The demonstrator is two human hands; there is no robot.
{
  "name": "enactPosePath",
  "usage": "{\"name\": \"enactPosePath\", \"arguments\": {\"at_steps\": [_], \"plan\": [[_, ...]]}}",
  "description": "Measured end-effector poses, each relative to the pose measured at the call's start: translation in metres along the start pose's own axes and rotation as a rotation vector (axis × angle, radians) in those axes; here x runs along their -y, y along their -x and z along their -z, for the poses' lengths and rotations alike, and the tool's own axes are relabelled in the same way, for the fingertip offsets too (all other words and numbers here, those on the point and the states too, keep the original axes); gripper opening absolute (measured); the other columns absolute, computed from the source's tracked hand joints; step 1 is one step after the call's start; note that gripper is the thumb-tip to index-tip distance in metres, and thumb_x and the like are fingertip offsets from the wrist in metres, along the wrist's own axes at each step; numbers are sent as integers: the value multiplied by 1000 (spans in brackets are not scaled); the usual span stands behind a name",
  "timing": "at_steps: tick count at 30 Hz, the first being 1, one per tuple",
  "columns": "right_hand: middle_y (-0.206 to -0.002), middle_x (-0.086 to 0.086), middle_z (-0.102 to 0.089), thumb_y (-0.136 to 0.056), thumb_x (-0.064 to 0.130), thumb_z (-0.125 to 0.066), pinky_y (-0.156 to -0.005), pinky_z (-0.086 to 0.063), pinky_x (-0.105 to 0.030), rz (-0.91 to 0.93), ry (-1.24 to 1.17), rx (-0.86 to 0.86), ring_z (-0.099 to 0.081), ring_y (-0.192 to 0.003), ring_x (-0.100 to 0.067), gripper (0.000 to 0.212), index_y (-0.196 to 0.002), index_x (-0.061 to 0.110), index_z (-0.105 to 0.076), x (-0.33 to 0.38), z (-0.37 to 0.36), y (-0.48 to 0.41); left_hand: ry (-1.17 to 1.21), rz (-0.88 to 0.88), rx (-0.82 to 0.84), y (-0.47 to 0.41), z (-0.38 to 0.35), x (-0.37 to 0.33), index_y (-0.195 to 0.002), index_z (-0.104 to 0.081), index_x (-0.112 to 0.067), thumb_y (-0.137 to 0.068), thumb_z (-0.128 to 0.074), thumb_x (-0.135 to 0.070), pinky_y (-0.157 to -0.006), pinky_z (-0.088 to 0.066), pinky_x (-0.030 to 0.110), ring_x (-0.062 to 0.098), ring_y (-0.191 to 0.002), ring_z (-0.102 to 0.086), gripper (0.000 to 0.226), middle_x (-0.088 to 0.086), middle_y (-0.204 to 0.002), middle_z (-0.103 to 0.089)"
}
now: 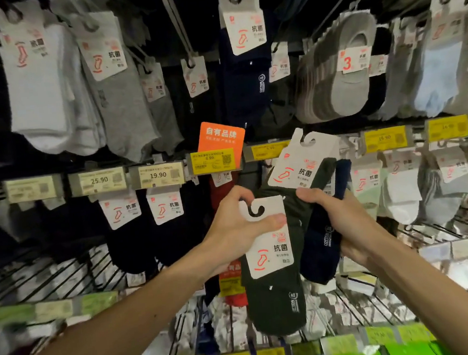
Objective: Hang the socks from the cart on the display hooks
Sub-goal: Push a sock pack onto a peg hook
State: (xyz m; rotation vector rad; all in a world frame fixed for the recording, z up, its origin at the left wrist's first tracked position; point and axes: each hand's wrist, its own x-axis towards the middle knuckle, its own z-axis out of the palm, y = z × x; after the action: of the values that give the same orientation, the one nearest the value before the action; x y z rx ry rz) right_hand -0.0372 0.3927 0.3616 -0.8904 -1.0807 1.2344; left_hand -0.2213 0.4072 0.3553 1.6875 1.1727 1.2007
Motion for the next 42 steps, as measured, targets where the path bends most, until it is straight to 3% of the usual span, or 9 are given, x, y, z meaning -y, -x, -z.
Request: {"name": "enactPosePath", "arguments": {"at_steps": [4,8,12,15,18,20,25,32,42], "plan": [[-108,-8,-76,-89,10,-67,-90,-55,-43,-59,21,17,-74,-98,-28,27,-116,12,-69,-22,-20,9,-49,2,14,23,22,17,-77,-40,-12,-83,-79,-14,-46,-45,22,12,-64,-70,39,-8,-67,-66],[-109,-5,-76,-89,11,-68,-97,-52,-46,-87,80,50,-73,-101,-27,26,-115,15,-70,-39,-48,24,-109,-21,-26,49,52,36,-73,-39,-16,-82,-81,-18,-57,-47,32,15,-68,-65,42,-7,-70,-60],[-101,-3,-78,-88,8,-68,-86,-56,-41,-73,114,68,-75,-93,-25,22,-108,17,-71,-48,-93,43,-103,-22,-97,83,90,46,-72,-37,-23,-73,-82,-36,-59,-51,44,18,-71,-67,47,-8,-72,-61],[-96,-3,-78,-87,5,-69,-77,-56,-36,-55,114,75,-76,-85,-22,19,-103,16,-71,-54,-135,61,-82,-40,-156,114,127,53,-75,-34,-17,-82,-80,-22,-55,-46,35,6,-60,-62,47,-11,-66,-59],[-95,-1,-78,-87,4,-70,-63,-58,-23,-33,124,95,-76,-82,-17,20,-103,16,-71,-59,-182,78,-93,-85,-247,143,172,55,-74,-33,-20,-86,-76,-17,-59,-47,34,18,-71,-65,44,-5,-82,-64],[-91,2,-79,-87,1,-70,-59,-56,-18,-5,130,100,-75,-80,-13,20,-100,17,-72,-61,-210,87,-163,-115,-295,156,205,51,-72,-33,-23,-87,-75,-19,-59,-44,27,13,-70,-61,44,-7,-77,-59],[-95,4,-78,-84,5,-75,-76,-56,-32,34,210,88,-75,-87,-15,26,-106,17,-71,-60,-267,114,-170,-148,-311,187,274,21,-72,-35,-19,-84,-78,-16,-53,-49,33,16,-67,-71,45,2,-72,-60],[-100,2,-78,-86,10,-72,-81,-54,-33,29,222,255,-74,-92,-16,23,-107,19,-73,-51,-345,167,119,-146,-419,226,339,-18,-97,-50,-11,-80,-81,-9,-48,-51,22,11,-61,-71,35,7,-82,-70],[-99,-8,-78,-52,24,-83,-93,-55,-48,-6,161,367,-74,-95,-26,59,-110,13,-73,-64,-456,170,207,-136,-494,248,421,-5,-111,-53,-13,-81,-80,-5,-51,-51,17,6,-62,-71,41,1,-86,-70]]}}
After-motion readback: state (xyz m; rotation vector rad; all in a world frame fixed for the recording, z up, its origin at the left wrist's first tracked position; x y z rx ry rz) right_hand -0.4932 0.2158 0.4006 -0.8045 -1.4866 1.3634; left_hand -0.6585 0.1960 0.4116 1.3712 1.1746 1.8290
